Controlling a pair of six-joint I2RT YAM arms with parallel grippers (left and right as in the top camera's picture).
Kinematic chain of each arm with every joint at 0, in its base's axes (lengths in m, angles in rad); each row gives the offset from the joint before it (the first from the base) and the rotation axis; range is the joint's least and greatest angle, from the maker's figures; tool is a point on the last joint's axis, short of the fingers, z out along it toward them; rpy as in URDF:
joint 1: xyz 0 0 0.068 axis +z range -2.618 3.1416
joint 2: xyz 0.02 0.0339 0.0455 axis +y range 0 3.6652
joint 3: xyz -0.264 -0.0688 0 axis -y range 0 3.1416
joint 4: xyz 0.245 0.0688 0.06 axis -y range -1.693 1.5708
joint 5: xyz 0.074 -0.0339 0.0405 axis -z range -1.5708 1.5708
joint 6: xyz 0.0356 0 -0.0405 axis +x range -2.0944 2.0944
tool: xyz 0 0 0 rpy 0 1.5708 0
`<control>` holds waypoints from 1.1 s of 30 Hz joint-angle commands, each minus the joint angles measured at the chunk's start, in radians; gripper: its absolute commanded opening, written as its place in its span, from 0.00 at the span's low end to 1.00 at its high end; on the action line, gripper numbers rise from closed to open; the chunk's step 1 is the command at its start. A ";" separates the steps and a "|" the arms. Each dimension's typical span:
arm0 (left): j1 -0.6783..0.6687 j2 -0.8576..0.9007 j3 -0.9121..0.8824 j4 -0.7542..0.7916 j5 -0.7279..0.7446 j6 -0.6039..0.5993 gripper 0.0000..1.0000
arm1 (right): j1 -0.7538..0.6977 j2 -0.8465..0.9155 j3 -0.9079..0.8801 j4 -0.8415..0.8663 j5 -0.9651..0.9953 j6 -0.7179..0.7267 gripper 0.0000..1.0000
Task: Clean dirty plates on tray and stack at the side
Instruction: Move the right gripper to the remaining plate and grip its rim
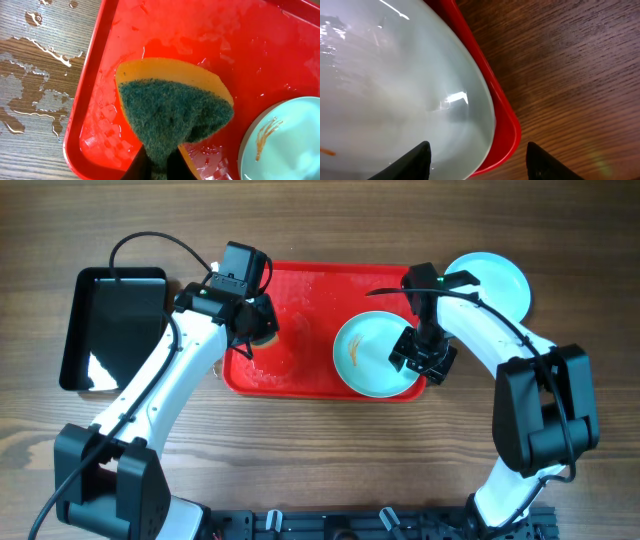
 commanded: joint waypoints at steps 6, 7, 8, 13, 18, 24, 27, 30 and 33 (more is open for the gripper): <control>0.001 0.002 0.015 0.003 0.005 -0.010 0.04 | 0.002 0.010 -0.038 0.035 -0.019 0.000 0.54; 0.001 0.002 0.015 0.004 0.005 -0.010 0.04 | 0.002 0.010 -0.038 0.035 -0.019 0.000 0.54; 0.001 0.002 0.015 0.007 0.005 -0.010 0.05 | 0.002 0.010 -0.038 0.036 -0.019 0.000 0.54; 0.001 0.002 0.015 0.010 0.005 -0.010 0.05 | 0.017 0.010 -0.046 0.065 -0.027 0.001 0.54; 0.001 0.002 0.015 0.010 0.005 -0.010 0.05 | 0.043 0.010 -0.079 0.137 -0.065 0.003 0.49; 0.001 0.002 0.015 0.010 0.005 -0.010 0.05 | 0.051 0.010 -0.085 0.230 -0.089 -0.036 0.46; 0.001 0.002 0.015 0.011 0.005 -0.010 0.05 | 0.079 0.010 -0.085 0.317 -0.153 -0.086 0.45; 0.001 0.002 0.015 0.011 0.005 -0.010 0.05 | 0.151 0.010 -0.085 0.360 -0.160 -0.086 0.46; 0.001 0.002 0.015 0.011 0.005 -0.010 0.05 | 0.236 0.010 -0.079 0.416 -0.159 -0.103 0.51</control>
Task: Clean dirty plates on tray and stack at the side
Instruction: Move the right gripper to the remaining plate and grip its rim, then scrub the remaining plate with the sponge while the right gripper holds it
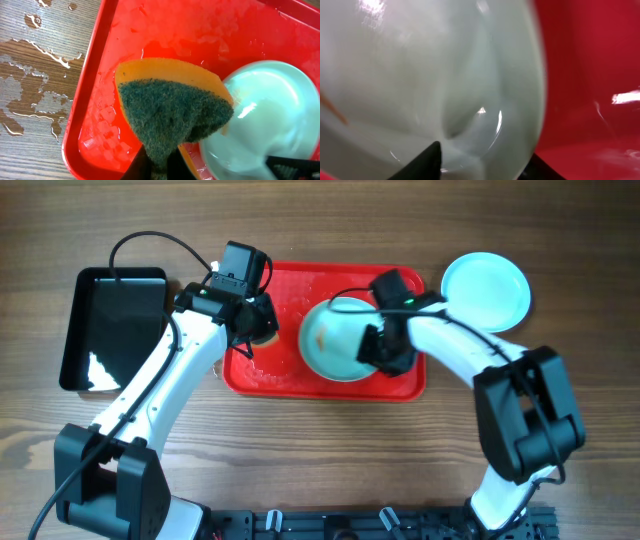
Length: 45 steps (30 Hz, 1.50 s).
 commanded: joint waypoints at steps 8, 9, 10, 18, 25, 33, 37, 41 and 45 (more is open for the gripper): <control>0.001 0.002 0.015 0.003 0.005 -0.010 0.05 | 0.040 0.005 0.192 -0.158 0.073 -0.182 0.70; 0.001 0.002 0.015 0.003 0.005 -0.010 0.05 | 0.019 0.005 0.231 -0.188 0.074 -0.204 0.72; 0.001 0.002 0.015 0.003 0.005 -0.010 0.04 | -0.004 0.005 0.260 -0.206 0.076 -0.206 0.72; 0.001 0.002 0.015 0.003 0.005 -0.010 0.05 | -0.041 0.046 0.250 -0.187 0.033 -0.050 0.42; 0.001 0.002 0.015 0.000 0.005 -0.010 0.04 | 0.049 0.101 0.200 -0.189 0.042 0.230 0.40; 0.001 0.002 0.015 -0.005 0.005 -0.010 0.04 | 0.080 0.124 0.193 -0.158 0.092 0.289 0.40; 0.001 0.002 0.015 -0.004 0.005 -0.010 0.05 | 0.080 0.124 0.193 -0.155 0.133 0.297 0.40; 0.001 0.002 0.015 -0.004 0.005 -0.010 0.05 | 0.081 0.126 0.180 -0.141 0.132 0.298 0.39; 0.001 0.002 0.015 -0.004 0.005 -0.010 0.05 | 0.081 0.126 0.146 -0.114 0.132 0.299 0.33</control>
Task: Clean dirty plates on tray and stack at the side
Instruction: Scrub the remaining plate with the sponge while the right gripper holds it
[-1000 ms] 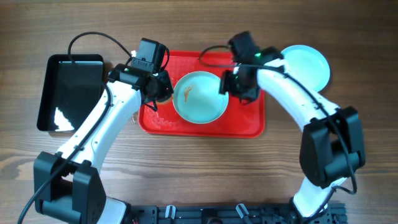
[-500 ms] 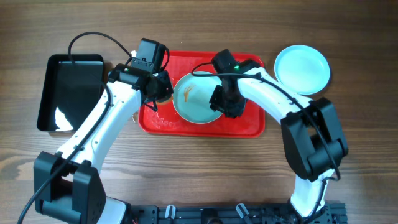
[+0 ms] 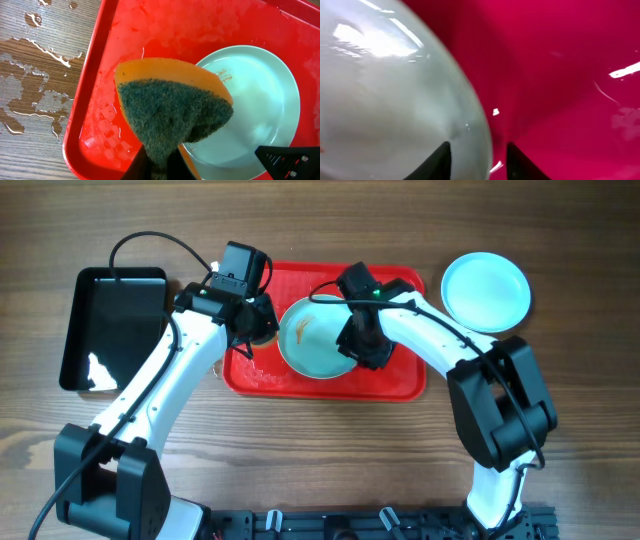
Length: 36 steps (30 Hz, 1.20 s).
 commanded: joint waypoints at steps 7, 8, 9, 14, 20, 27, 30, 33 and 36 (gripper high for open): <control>0.001 0.002 0.015 0.000 0.005 -0.010 0.04 | 0.002 0.023 -0.036 0.044 0.049 -0.048 0.04; 0.001 0.002 0.015 0.000 0.005 -0.010 0.04 | 0.002 0.022 -0.036 0.043 0.076 -0.066 0.04; 0.001 0.002 0.015 0.000 0.005 -0.010 0.04 | 0.002 0.022 -0.036 0.045 0.094 -0.085 0.04; 0.001 0.002 0.015 0.000 0.031 -0.006 0.04 | 0.002 0.022 -0.036 0.102 0.126 -0.202 0.04; 0.001 0.047 0.015 -0.001 0.081 -0.006 0.04 | 0.002 0.022 -0.036 0.200 0.126 -0.276 0.04; 0.001 0.099 0.015 0.000 0.143 -0.006 0.04 | 0.002 0.022 -0.036 0.248 0.126 -0.347 0.04; 0.001 0.101 0.015 0.008 0.144 -0.003 0.04 | 0.002 0.022 -0.036 0.254 0.112 -0.380 0.05; 0.001 0.101 0.015 0.032 0.184 0.056 0.04 | 0.002 0.022 -0.036 0.243 0.064 -0.464 0.04; 0.001 0.105 0.015 0.051 0.184 0.055 0.04 | 0.002 0.022 -0.036 0.229 0.035 -0.534 0.04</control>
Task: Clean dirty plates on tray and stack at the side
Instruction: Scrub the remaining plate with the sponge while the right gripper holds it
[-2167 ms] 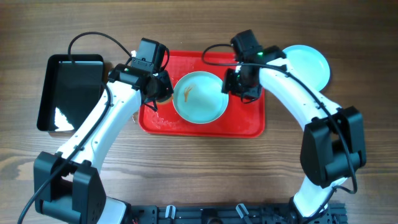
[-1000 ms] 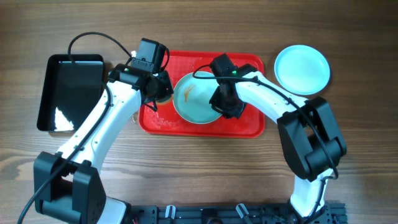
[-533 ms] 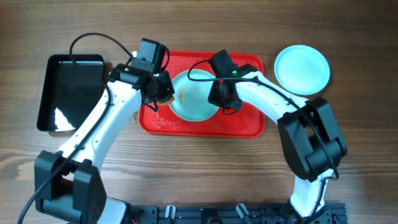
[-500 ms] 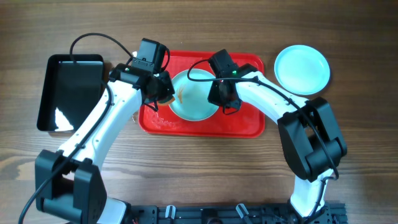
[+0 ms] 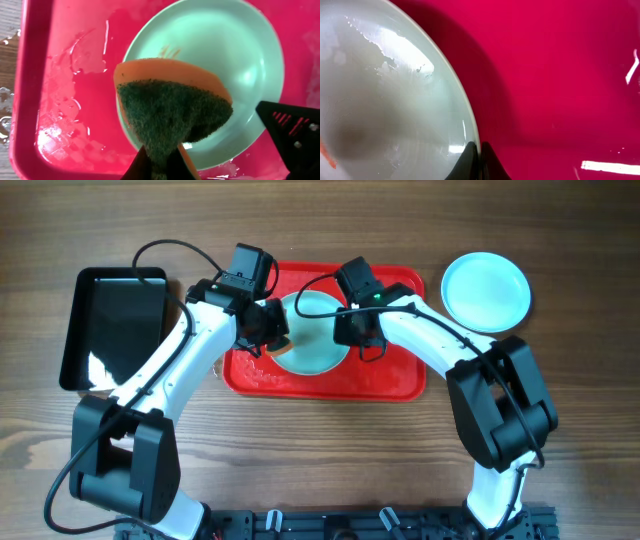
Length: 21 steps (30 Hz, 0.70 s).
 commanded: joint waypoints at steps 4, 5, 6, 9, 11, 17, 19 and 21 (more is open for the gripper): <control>0.001 0.031 0.014 0.026 0.032 0.030 0.04 | -0.005 0.025 -0.008 -0.026 -0.043 -0.140 0.04; 0.001 0.037 0.014 0.026 0.042 0.030 0.04 | -0.008 0.025 -0.008 -0.025 -0.050 -0.124 0.04; 0.001 0.044 0.014 0.026 0.057 0.029 0.04 | -0.011 0.025 -0.008 -0.025 -0.051 -0.100 0.04; -0.002 0.060 0.014 0.035 0.106 0.029 0.04 | -0.016 0.025 -0.008 -0.014 -0.074 -0.049 0.04; -0.012 0.072 0.014 0.046 0.107 0.018 0.04 | -0.016 0.025 -0.008 -0.013 -0.094 -0.014 0.04; -0.049 0.142 0.014 0.121 0.099 -0.034 0.04 | -0.016 0.025 -0.008 -0.014 -0.118 0.012 0.04; -0.050 0.164 0.014 0.143 0.104 -0.039 0.04 | -0.016 0.025 -0.008 -0.014 -0.117 0.013 0.04; -0.055 0.180 0.014 0.154 0.112 -0.039 0.04 | -0.016 0.025 -0.008 -0.013 -0.117 0.014 0.04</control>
